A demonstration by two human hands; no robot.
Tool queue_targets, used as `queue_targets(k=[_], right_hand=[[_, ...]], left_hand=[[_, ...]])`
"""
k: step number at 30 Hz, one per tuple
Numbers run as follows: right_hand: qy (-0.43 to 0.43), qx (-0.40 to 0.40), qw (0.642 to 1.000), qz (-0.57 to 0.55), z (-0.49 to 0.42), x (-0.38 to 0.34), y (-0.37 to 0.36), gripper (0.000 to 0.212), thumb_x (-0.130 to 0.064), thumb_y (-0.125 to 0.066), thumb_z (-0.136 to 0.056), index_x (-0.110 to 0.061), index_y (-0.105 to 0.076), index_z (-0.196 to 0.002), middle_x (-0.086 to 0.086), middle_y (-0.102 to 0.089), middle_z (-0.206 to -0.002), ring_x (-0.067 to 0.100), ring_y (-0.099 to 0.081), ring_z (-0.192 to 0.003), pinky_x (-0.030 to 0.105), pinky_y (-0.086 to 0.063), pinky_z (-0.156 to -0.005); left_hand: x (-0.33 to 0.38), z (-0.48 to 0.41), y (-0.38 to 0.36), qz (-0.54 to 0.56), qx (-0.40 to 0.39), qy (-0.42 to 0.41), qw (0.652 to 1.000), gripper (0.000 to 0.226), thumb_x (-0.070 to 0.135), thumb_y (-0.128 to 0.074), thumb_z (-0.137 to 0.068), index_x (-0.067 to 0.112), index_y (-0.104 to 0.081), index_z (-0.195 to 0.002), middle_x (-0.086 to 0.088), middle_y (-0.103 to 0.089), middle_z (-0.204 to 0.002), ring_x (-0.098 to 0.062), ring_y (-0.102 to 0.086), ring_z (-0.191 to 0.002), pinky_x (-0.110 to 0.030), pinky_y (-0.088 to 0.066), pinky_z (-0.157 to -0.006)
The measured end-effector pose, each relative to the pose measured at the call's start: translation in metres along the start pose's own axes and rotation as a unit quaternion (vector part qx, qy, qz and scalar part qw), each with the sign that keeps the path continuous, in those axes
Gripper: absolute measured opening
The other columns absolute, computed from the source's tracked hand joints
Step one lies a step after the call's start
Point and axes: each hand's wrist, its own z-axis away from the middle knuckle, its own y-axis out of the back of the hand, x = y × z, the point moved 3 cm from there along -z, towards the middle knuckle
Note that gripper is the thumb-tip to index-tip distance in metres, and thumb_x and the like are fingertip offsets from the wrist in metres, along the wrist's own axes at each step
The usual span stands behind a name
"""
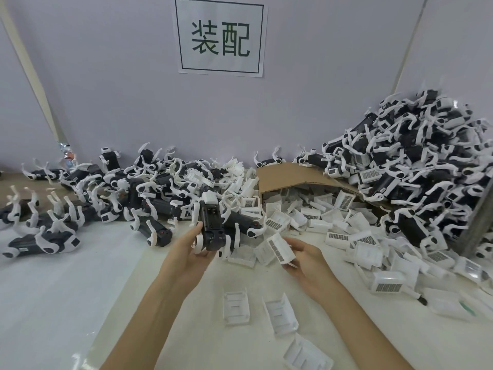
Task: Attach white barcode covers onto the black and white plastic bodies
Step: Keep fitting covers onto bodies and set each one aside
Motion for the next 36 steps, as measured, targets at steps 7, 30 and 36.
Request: queue_targets(k=[7, 30, 36], right_hand=[[-0.013, 0.019, 1.0, -0.014, 0.003, -0.002, 0.0, 0.04, 0.013, -0.039, -0.093, -0.009, -0.071, -0.1, 0.008, -0.07, -0.086, 0.021, -0.067, -0.079, 0.028, -0.056, -0.065], [0.055, -0.009, 0.998, 0.038, 0.012, -0.003, -0.01, 0.012, -0.009, -0.068, -0.092, -0.016, -0.075, -0.099, 0.001, -0.077, -0.083, 0.025, -0.075, -0.069, 0.024, -0.052, -0.046], [0.143, 0.073, 0.987, 0.012, 0.015, -0.012, -0.003, 0.024, -0.007, -0.075, -0.086, -0.029, -0.076, -0.097, -0.003, -0.073, -0.072, 0.023, -0.068, -0.048, 0.024, -0.054, -0.047]], left_hand=[[-0.004, 0.001, -0.002, 0.079, 0.016, 0.064, 0.995, 0.058, 0.013, -0.076, -0.072, -0.007, -0.062, -0.125, -0.025, -0.067, -0.121, -0.031, -0.071, -0.102, -0.034, -0.061, -0.086], [-0.045, 0.012, -0.019, -0.27, -0.09, 0.047, 0.958, 0.029, 0.019, -0.082, -0.07, 0.005, -0.074, -0.093, -0.011, -0.075, -0.088, -0.019, -0.073, -0.072, -0.025, -0.056, -0.059], [-0.047, 0.011, -0.017, -0.262, -0.097, 0.026, 0.96, 0.009, 0.02, -0.079, -0.073, 0.011, -0.077, -0.077, -0.006, -0.074, -0.077, -0.016, -0.072, -0.066, -0.022, -0.054, -0.054]])
